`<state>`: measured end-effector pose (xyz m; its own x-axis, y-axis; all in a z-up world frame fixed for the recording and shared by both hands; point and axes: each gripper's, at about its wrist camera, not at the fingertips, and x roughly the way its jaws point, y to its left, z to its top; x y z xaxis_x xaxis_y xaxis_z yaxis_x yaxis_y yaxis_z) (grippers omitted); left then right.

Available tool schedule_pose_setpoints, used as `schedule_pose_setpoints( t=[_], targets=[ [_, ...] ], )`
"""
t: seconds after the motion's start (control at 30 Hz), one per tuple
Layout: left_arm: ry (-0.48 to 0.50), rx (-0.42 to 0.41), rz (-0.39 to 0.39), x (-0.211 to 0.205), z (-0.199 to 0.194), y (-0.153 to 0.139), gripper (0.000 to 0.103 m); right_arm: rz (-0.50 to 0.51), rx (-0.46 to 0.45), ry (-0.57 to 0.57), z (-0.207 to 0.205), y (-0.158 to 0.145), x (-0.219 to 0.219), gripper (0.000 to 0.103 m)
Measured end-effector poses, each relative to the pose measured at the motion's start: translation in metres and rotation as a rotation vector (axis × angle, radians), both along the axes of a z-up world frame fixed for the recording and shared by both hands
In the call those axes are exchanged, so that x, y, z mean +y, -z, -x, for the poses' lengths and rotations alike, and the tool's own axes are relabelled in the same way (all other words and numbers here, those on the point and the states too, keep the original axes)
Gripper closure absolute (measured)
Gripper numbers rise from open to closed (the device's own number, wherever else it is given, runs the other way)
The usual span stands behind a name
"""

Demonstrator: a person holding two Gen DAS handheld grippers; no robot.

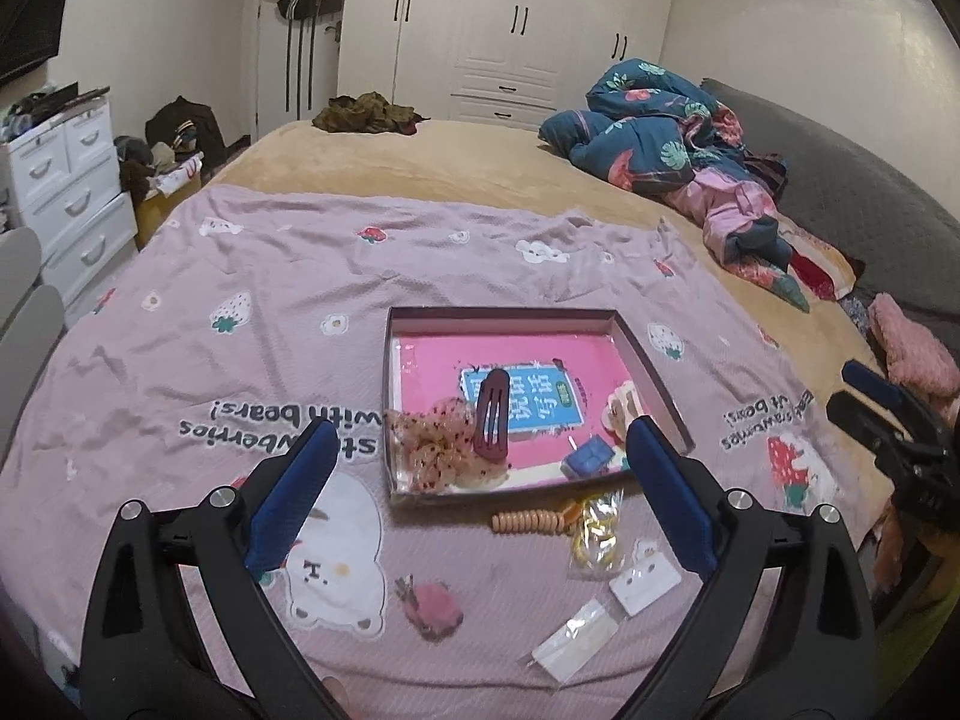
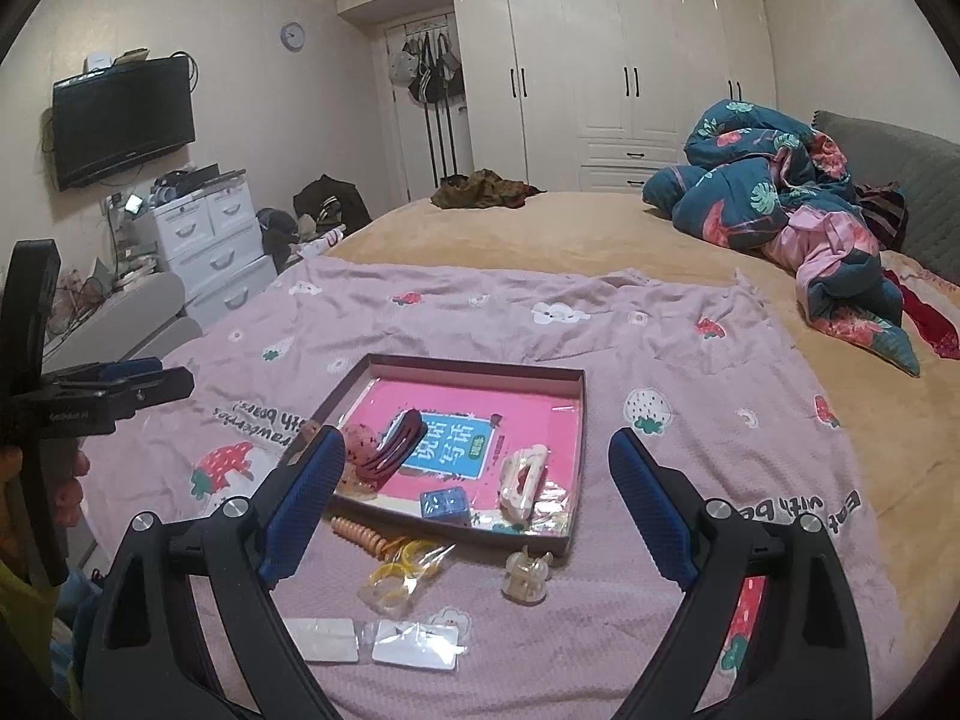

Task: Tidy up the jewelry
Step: 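Withdraw both tools from the tray back over the bedspread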

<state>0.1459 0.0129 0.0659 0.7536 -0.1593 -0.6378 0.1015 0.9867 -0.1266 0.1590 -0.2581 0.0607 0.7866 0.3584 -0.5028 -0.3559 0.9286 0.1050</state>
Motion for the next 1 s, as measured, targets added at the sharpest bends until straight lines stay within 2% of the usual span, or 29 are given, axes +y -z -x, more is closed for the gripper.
schedule_pose_setpoints(
  t=[0.3,0.6,1.0],
  targets=[
    [0.074,0.052,-0.027,-0.017,0.028,0.042,0.013,0.027,0.067,-0.036,0.015,0.031,0.004,0.014],
    [0.123,0.065,-0.078,-0.033,0.048,0.071,0.013,0.046,0.143,-0.036,0.025,0.066,0.004,0.014],
    [0.221,0.174,-0.086,-0.05,0.054,0.122,0.013,0.115,0.247,-0.082,0.031,0.115,0.016,0.014]
  ],
)
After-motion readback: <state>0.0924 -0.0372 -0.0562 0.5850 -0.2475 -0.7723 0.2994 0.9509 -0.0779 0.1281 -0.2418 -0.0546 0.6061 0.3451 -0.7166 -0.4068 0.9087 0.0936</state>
